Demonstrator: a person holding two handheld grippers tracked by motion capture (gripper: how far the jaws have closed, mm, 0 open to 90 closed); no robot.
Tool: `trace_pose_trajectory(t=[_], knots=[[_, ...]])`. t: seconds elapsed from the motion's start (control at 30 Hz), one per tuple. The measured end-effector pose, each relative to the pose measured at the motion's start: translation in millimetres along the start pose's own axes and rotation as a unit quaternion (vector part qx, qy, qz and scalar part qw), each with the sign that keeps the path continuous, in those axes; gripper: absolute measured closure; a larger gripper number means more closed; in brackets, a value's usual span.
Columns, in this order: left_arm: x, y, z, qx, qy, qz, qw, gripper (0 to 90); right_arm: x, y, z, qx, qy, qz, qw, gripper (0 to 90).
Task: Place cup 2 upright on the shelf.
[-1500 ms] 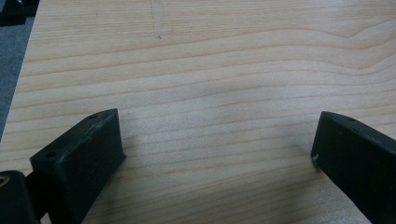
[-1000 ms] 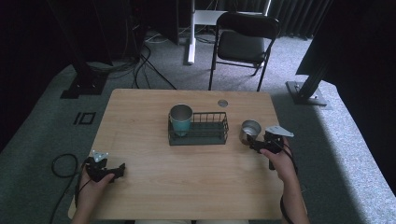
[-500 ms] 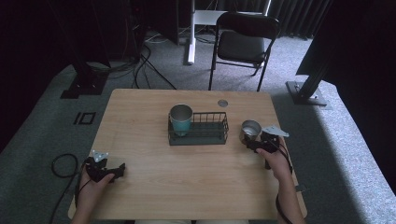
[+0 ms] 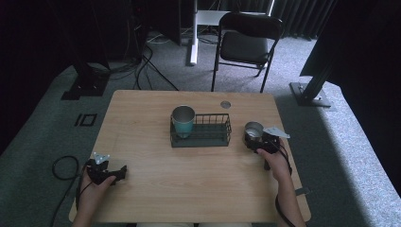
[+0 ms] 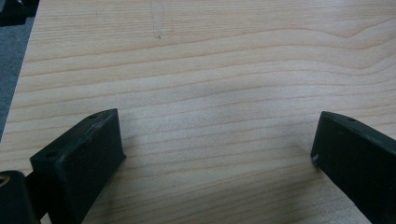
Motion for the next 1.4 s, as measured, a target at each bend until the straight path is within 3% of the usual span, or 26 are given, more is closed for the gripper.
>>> trace_pose_trajectory(t=[0.33, 0.67, 0.97, 1.1, 1.4], knots=[[0.0, 0.0, 0.0, 0.000, 0.000, 0.000, 1.0000, 2.8, 8.7, -5.2, 2.0, -0.005, 0.008, -0.007, 0.9999, 11.6], [0.0, 0.0, 0.0, 0.000, 0.000, 0.000, 1.0000, 2.7, 15.7, -8.3, 0.3, 0.009, 0.018, -0.019, 0.9996, 11.7], [0.0, 0.0, 0.0, 0.000, 0.000, 0.000, 1.0000, 2.7, 17.6, -7.9, -2.6, -0.004, 0.023, -0.010, 0.9997, 17.4], [0.0, 0.0, 0.1, 0.000, 0.000, 0.000, 1.0000, 2.7, 15.9, -9.1, -4.6, 0.011, 0.018, -0.008, 0.9998, 17.6], [0.0, 0.0, 0.0, 0.000, 0.000, 0.000, 1.0000, 2.7, 10.9, -11.0, -4.3, 0.002, 0.013, 0.002, 0.9999, 17.7]])
Point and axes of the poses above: each handheld gripper's, and its own axes: x roughly forward along the jaws, y roughly out of its underside, z roughly to its left, the point moved 8 cm from there along x, roughly forward along the jaws, and after that the axes turned 10 degrees about -y, right-handed, at the moved point
